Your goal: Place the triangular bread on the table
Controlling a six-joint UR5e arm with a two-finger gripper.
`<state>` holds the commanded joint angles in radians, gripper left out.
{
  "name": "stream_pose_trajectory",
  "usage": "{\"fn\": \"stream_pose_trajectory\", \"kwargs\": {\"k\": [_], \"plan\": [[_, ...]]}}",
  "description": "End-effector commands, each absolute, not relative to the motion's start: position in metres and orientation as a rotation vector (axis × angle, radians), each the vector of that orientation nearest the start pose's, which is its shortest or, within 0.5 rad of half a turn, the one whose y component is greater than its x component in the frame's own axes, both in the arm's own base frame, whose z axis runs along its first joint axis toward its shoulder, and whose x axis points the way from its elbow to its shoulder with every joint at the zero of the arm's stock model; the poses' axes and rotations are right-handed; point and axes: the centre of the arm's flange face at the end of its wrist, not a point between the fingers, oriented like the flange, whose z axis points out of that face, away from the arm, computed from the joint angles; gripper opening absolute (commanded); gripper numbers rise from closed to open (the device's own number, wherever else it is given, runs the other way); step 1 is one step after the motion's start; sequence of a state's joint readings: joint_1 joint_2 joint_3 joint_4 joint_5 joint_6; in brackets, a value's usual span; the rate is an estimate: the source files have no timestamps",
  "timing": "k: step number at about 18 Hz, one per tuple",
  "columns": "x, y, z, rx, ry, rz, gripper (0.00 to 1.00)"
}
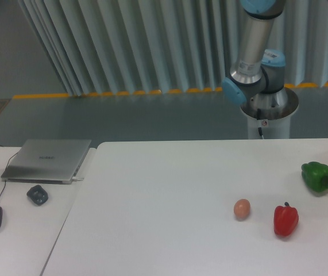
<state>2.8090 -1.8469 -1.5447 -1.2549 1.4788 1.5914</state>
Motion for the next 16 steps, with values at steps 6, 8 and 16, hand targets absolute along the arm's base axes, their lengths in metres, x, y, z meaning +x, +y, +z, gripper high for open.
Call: {"fn": "stream_pose_trajectory", "kwargs": {"k": [6,8,16], "plan": [[-0.501,0.385,0.373,-2.991,0.444,0.118,0.06],[-0.492,0.402,0.365,-2.992,0.451,0.11,0.06],[-0.461,0.468,0.335,-2.997,0.427,0.158,0.07]]}}
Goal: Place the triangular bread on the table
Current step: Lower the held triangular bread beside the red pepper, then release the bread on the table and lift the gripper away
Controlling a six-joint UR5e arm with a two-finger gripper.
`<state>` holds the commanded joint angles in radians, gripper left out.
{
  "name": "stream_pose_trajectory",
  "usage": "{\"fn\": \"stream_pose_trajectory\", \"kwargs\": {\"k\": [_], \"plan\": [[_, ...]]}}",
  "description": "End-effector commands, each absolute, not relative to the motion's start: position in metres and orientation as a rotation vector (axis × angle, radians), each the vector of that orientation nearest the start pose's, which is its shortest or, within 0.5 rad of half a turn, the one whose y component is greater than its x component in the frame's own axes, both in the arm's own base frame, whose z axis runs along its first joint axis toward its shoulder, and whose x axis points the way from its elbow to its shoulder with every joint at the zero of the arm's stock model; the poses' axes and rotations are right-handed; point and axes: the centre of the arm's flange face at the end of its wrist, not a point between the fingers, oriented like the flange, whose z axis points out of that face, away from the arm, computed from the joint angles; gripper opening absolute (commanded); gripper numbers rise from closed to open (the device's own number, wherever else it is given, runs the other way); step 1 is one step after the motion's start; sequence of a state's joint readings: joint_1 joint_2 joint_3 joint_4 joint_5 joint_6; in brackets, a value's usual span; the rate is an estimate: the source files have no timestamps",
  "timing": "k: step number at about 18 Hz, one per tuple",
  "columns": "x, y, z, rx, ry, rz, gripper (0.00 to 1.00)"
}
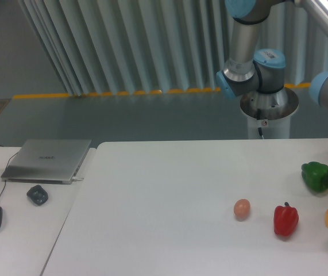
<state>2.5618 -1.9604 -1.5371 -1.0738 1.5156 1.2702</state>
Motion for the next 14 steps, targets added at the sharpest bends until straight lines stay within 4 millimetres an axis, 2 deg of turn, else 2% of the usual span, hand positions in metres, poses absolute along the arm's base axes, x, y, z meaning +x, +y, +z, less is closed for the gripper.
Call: {"fn": "stream_pose_trajectory", "kwargs": {"k": [1,2,3,5,8,10,12,14], "plan": [[-0.46,0.471,0.332,-2.997,0.416,0.159,0.07],[-0.457,0.475,0.331,-2.994,0.411,0.165,0.12],[-0.456,0.478,0.328,-2.996,0.41,0.166,0.32],[-0.45,0.485,0.323,-3.023,0.452,0.191,1.0],[-0.436,0.489,0.317,-3.135,0.526,0.277,1.0],[-0.431,0.491,0.318,-3.148,0.541,0.291,1.0],[-0.433,0.496,0.327,-3.131,0.539,0.313,1.0],[-0.433,0.492,0.335,-3.129,0.536,0.319,1.0]]}}
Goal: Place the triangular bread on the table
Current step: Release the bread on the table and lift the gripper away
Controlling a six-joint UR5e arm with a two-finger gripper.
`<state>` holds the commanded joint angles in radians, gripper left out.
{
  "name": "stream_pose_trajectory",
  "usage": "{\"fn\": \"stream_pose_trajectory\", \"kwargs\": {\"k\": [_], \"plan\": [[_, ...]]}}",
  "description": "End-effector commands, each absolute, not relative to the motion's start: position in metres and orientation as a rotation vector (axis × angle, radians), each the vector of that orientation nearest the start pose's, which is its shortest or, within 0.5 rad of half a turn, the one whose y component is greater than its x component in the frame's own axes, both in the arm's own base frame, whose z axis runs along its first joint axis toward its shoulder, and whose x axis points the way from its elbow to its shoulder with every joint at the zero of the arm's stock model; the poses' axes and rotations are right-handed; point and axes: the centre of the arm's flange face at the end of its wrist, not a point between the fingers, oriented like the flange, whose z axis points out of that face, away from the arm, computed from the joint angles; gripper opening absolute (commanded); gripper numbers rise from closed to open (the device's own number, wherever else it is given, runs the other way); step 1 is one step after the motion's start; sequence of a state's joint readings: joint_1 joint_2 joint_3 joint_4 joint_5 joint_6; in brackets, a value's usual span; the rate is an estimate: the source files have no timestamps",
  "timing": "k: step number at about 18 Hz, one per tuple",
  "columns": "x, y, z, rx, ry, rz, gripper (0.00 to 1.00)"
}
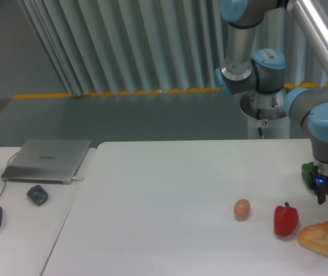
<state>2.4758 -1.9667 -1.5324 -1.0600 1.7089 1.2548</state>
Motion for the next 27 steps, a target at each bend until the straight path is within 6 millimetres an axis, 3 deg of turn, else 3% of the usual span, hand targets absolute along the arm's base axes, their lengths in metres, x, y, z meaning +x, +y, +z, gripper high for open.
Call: {"fn": "stream_pose_trajectory", "kwargs": {"k": [2,6,13,19,27], "plan": [[-0.433,0.491,0.344,-3.125,0.574,0.318,1.0],[-0.43,0.486,0.358,-3.067,0.814,0.297,1.0],[-0.477,0.436,0.387,-3.02,0.927,0.163,1.0],[-0.497,0.405,0.4,-2.99,0.984,0.102,1.0],[-0.499,0.403,0.397,-2.974,1.008,0.075,1.0]]}}
